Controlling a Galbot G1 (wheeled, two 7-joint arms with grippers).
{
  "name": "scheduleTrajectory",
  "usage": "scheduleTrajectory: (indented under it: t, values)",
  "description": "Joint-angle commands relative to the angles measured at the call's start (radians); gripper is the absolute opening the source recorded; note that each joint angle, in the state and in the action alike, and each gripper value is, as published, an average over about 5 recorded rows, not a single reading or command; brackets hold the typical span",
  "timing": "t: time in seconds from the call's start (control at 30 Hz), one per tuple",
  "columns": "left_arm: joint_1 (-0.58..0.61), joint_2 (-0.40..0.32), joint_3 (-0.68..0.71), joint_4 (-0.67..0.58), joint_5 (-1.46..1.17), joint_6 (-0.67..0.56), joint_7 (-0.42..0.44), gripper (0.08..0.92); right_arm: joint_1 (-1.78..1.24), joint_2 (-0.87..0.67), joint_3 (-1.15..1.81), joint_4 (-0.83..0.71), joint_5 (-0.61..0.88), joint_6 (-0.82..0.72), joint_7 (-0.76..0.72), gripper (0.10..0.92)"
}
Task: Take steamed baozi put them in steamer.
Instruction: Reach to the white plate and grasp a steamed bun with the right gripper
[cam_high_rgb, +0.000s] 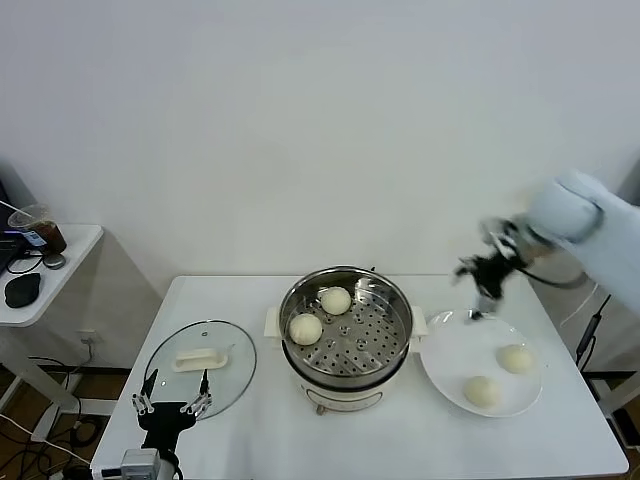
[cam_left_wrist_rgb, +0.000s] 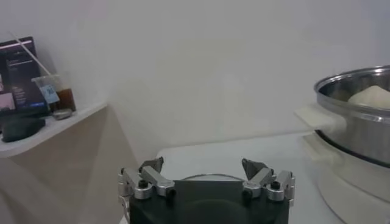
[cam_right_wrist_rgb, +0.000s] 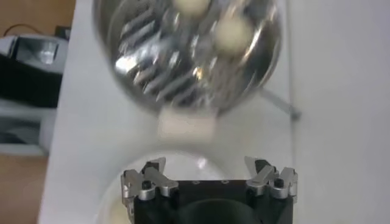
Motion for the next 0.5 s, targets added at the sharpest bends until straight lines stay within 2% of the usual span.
scheduleTrajectory:
  t: [0.03, 0.5]
  values:
    - [0.013, 0.001, 0.0, 0.005, 0.003, 0.001, 0.001, 0.823, -0.643, -0.226, 0.441, 0.092, -0.23, 0.116, -0.036, 0.823]
    - [0.006, -0.013, -0.003, 0.038, 0.009, 0.0, -0.001, 0.823, -0.52, 0.013, 0.279, -0.05, -0.306, 0.113, 0.015, 0.823]
